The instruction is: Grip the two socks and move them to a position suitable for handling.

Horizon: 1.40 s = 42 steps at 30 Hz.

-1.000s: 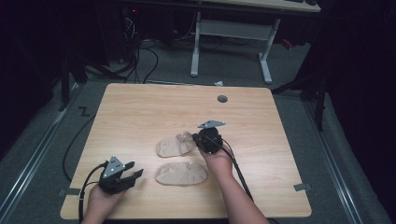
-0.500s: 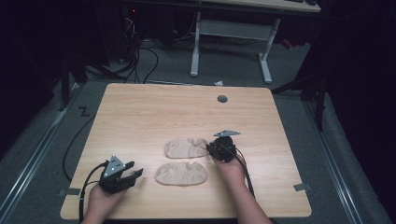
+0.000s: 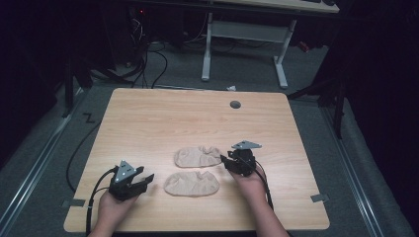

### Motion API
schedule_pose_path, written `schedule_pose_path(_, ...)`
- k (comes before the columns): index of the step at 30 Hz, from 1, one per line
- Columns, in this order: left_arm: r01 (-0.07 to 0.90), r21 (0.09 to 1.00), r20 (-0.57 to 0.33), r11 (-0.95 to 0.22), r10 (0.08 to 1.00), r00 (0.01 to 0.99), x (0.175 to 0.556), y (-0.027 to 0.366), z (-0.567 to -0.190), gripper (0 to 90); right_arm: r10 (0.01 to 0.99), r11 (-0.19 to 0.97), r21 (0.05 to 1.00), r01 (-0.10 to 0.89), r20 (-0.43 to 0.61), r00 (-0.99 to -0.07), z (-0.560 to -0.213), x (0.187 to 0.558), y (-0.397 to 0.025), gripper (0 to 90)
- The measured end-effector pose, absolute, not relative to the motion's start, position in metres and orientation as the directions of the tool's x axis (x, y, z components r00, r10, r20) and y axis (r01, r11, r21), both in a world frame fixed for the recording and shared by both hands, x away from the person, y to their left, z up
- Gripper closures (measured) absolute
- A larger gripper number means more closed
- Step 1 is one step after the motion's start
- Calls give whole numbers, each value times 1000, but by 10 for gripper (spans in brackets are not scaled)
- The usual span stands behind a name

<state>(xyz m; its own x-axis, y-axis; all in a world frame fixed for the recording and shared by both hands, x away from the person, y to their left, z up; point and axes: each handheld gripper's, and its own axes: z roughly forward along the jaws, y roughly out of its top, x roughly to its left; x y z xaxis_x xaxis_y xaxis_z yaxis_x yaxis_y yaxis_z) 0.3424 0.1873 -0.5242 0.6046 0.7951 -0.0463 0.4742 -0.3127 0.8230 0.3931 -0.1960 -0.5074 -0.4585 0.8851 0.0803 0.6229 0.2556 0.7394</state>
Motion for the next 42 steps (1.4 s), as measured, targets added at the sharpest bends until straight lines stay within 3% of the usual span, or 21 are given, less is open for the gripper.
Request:
schedule_pose_path(8, 488, 815, -65, -312, 788, 612, 379, 146, -516, 479, 887, 264, 782, 565, 34, -461, -514, 400, -191, 568)
schedule_pose_path(19, 512, 775, -45, -371, 775, 630, 423, 104, -524, 478, 877, 270, 751, 602, 67, -476, -519, 411, -192, 558)
schedule_pose_path(32, 535, 768, -68, -353, 785, 616, 428, 96, -531, 667, 876, 268, 724, 635, 92, -474, -527, 414, -189, 605)
schedule_pose_path(42, 534, 763, -62, -364, 781, 622, 426, 91, -533, 812, 874, 279, 720, 636, 85, -478, -528, 413, -187, 730)
